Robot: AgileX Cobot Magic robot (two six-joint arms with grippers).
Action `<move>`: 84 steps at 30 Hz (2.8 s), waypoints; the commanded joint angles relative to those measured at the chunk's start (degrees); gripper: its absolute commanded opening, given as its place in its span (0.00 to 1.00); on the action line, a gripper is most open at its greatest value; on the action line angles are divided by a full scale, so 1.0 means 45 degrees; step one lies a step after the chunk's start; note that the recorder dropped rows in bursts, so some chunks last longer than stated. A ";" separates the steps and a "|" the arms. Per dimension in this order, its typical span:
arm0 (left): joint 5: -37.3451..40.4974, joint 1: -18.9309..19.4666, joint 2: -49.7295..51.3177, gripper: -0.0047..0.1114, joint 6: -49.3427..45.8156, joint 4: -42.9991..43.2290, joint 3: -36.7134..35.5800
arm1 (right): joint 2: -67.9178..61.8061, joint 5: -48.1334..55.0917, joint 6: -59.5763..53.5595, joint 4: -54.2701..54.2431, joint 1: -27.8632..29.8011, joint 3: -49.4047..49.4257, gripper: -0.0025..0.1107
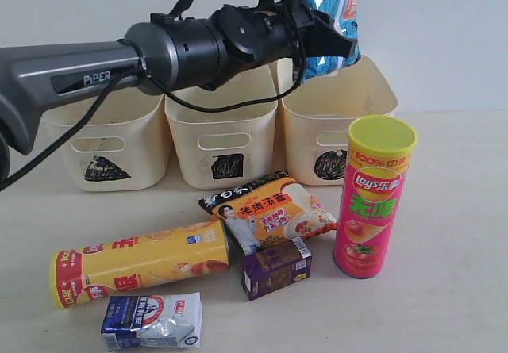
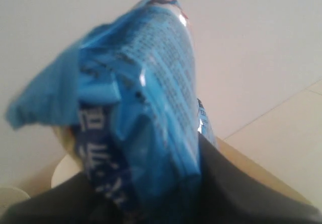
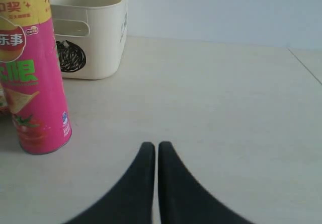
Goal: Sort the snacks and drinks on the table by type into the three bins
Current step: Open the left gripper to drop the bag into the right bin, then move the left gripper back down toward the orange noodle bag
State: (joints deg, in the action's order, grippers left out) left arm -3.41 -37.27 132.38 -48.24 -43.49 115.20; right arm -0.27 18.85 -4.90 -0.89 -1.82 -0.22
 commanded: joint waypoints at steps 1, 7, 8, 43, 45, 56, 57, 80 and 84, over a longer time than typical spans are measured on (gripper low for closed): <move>-0.0385 -0.0094 0.0050 0.08 -0.0090 0.0008 0.0095 | 0.0060 -0.0093 -0.0013 0.0020 0.0038 0.0049 0.02; -0.0291 -0.0094 0.0208 0.14 -0.0190 0.0008 0.0095 | 0.0060 -0.0093 -0.0013 0.0020 0.0038 0.0049 0.02; -0.0245 -0.0094 0.0257 0.18 -0.0190 0.0008 0.0095 | 0.0060 -0.0093 -0.0013 0.0020 0.0038 0.0049 0.02; 0.7751 0.0564 -0.2750 0.08 0.2822 0.3890 0.0095 | 0.0060 -0.0093 -0.0013 0.0020 0.0038 0.0049 0.02; 0.8741 0.0599 -0.3108 0.08 0.2911 0.3915 0.0095 | 0.0060 -0.0093 -0.0013 0.0020 0.0038 0.0049 0.02; 1.0435 0.0885 -0.5137 0.08 0.3487 0.4214 -0.2118 | 0.0060 -0.0093 -0.0013 0.0020 0.0038 0.0049 0.02; 1.0221 0.1002 -0.5490 0.08 0.3487 0.4176 -0.2671 | 0.0060 -0.0093 -0.0013 0.0020 0.0038 0.0049 0.02; 1.1203 0.4733 -0.7943 0.08 0.2742 0.0086 -0.9002 | 0.0060 -0.0093 -0.0013 0.0020 0.0038 0.0049 0.02; 1.1061 0.4793 -0.7542 0.09 0.3066 0.0086 -0.9323 | 0.0060 -0.0093 -0.0013 0.0020 0.0038 0.0049 0.02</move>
State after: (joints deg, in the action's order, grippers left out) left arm 46.82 -15.90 97.34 -35.44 -42.12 74.09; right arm -0.27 18.85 -4.90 -0.89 -1.82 -0.22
